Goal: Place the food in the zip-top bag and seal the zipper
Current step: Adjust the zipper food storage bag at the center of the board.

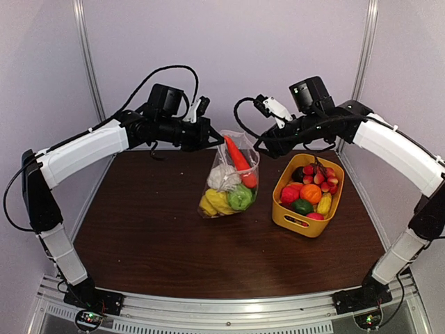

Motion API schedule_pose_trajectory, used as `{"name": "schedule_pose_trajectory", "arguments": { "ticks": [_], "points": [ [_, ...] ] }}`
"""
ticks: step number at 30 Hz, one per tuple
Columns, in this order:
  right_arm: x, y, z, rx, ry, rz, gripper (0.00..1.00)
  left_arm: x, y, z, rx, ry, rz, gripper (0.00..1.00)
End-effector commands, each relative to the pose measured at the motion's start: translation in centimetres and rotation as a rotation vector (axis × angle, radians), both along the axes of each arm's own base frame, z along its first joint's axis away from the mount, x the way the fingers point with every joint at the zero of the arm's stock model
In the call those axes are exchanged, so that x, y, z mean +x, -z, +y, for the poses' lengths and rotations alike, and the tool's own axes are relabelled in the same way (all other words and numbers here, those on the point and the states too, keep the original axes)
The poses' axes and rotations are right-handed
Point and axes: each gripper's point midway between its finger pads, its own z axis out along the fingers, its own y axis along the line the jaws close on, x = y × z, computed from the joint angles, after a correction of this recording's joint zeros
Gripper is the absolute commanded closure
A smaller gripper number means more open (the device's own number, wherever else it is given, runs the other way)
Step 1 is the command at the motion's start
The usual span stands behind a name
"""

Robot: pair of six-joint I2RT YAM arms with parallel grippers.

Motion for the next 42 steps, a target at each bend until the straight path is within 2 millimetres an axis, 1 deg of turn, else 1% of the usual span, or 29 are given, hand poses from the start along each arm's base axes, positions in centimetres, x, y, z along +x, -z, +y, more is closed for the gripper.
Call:
{"name": "schedule_pose_trajectory", "arguments": {
  "ticks": [1,5,8,10,11,13,14,15,17,18,20,21,22,23,24,25,27,29,30,31,33,34,35,37,38,39,40,41,42],
  "points": [
    [2.9,3.9,-0.3,-0.019,0.111,0.072,0.33,-0.4,-3.3,-0.2,-0.061,0.023,-0.097,1.00],
    [3.0,4.7,1.8,0.021,0.050,0.155,0.40,-0.7,-3.1,-0.6,-0.069,0.047,-0.083,1.00],
    [3.8,4.7,2.5,0.042,0.059,0.162,0.50,-0.7,-3.0,-0.7,-0.071,0.054,-0.079,1.00],
    [4.3,4.6,2.7,0.046,0.071,0.157,0.60,-0.8,-2.9,-0.8,-0.071,0.058,-0.076,1.00],
    [4.5,4.4,2.7,0.052,0.073,0.150,0.71,-0.8,-2.8,-0.8,-0.070,0.060,-0.075,1.00],
    [4.8,4.0,2.7,0.064,0.081,0.138,0.99,-0.7,-2.5,-0.8,-0.060,0.061,-0.070,1.00],
    [4.9,3.3,2.8,0.076,0.077,0.131,1.00,-0.6,-2.0,-0.8,-0.045,0.056,-0.063,1.00],
    [4.8,2.5,2.9,0.086,0.070,0.133,1.00,0.0,-0.7,-0.8,-0.008,0.038,-0.047,1.00],
    [4.2,-0.8,3.3,0.137,0.045,0.120,1.00,1.4,3.2,0.1,0.192,-0.033,0.003,1.00],
    [4.0,-2.4,3.1,0.171,0.055,0.107,1.00,1.8,3.3,0.8,0.302,-0.113,0.020,1.00],
    [3.8,-3.7,2.9,0.210,0.069,0.092,1.00,0.2,-1.9,-1.9,0.296,-0.045,-0.182,1.00],
    [3.8,-4.3,2.9,0.213,0.061,0.083,1.00,1.0,-2.0,-1.5,0.333,-0.099,-0.265,1.00],
    [4.1,-4.8,2.7,0.213,0.069,0.066,1.00,3.0,-1.2,0.5,0.376,-0.202,-0.268,1.00],
    [4.4,-4.9,2.4,0.208,0.089,0.052,1.00,4.3,-1.2,2.0,0.361,-0.264,-0.217,1.00],
    [4.6,-4.3,2.5,0.198,0.090,0.062,1.00,4.2,-3.0,1.9,0.294,-0.250,-0.200,1.00],
    [4.6,-3.2,2.6,0.173,0.089,0.081,1.00,3.5,-5.5,1.4,0.244,-0.236,-0.256,1.00],
    [5.5,-0.6,1.5,0.092,0.147,0.110,1.00,2.7,-9.4,2.1,0.227,-0.298,-0.375,1.00],
    [6.5,0.8,0.2,0.081,0.200,0.145,1.00,3.0,-10.9,3.5,0.225,-0.357,-0.395,1.00],
    [6.8,1.1,-0.4,0.084,0.219,0.160,1.00,3.3,-10.8,4.1,0.236,-0.383,-0.388,1.00],
    [7.1,0.7,-0.9,0.084,0.229,0.156,1.00,3.5,-10.2,4.2,0.238,-0.382,-0.380,1.00],
    [7.5,-2.7,-2.0,0.134,0.246,0.082,1.00,2.8,-8.9,1.7,0.175,-0.260,-0.331,1.00],
    [7.5,-3.9,-2.4,0.151,0.254,0.044,1.00,2.2,-8.5,0.0,0.135,-0.182,-0.302,1.00],
    [7.3,-4.2,-2.3,0.157,0.249,0.028,1.00,1.7,-7.9,-1.3,0.109,-0.117,-0.280,1.00],
    [5.7,-3.1,-0.3,0.163,0.155,0.097,1.00,1.7,-7.4,-2.3,0.086,-0.096,-0.249,1.00],
    [4.3,-3.5,0.8,0.208,0.086,0.138,1.00,1.2,-8.1,-3.0,0.056,-0.060,-0.262,1.00],
    [3.3,-3.8,1.4,0.245,0.047,0.158,1.00,1.2,-8.2,-3.1,0.069,-0.059,-0.286,1.00],
    [3.1,-3.9,1.5,0.248,0.056,0.130,1.00,2.7,-7.2,-1.7,0.141,-0.153,-0.299,1.00],
    [3.6,-2.8,1.4,0.199,0.083,0.095,1.00,3.9,-6.4,-0.4,0.185,-0.220,-0.282,1.00],
    [3.8,-1.7,1.5,0.163,0.086,0.115,1.00,3.4,-6.9,-1.2,0.140,-0.158,-0.259,1.00]
  ]
}}
